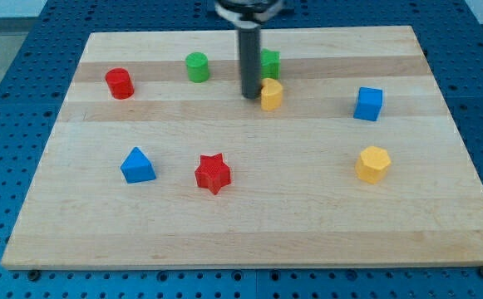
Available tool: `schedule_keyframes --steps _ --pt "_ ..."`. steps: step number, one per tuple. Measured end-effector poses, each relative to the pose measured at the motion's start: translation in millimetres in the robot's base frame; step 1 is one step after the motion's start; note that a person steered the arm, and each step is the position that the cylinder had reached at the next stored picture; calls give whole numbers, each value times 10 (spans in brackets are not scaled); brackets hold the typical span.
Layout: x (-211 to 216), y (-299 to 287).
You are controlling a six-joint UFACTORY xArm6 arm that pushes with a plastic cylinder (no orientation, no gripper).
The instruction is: Place the yellow heart in between the yellow hexagon and blue cube
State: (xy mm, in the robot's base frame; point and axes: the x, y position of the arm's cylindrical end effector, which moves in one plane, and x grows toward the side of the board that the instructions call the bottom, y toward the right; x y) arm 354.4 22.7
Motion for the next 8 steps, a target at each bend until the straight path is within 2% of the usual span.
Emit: schedule_keyframes --steps 1,2,3,4,5,6,7,8 --pt "267 617" --pt "546 829" --pt "322 792" --pt "318 1086" --pt "618 1118" --pt "685 1207" --pt "687 726" --pt "925 627"
